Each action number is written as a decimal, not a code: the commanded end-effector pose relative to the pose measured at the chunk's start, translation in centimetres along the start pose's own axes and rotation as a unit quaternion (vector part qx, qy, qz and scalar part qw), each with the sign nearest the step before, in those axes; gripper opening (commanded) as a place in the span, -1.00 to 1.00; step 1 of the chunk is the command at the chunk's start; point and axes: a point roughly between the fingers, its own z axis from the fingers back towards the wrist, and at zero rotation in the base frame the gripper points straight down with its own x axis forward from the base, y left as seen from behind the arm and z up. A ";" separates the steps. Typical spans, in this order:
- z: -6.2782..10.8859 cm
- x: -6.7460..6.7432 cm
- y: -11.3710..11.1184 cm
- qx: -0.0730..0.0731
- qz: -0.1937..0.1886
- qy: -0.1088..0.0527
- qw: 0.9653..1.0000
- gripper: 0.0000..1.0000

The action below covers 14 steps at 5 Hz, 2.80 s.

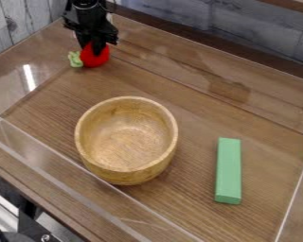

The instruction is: Move the red fruit to the left

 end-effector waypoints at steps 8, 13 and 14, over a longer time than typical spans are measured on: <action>0.5 -1.7 0.7 -0.003 0.030 0.003 1.000 -1.00; 1.1 -3.1 0.2 0.016 0.135 0.058 0.989 1.00; 1.1 -3.6 0.1 0.017 0.157 0.066 0.985 1.00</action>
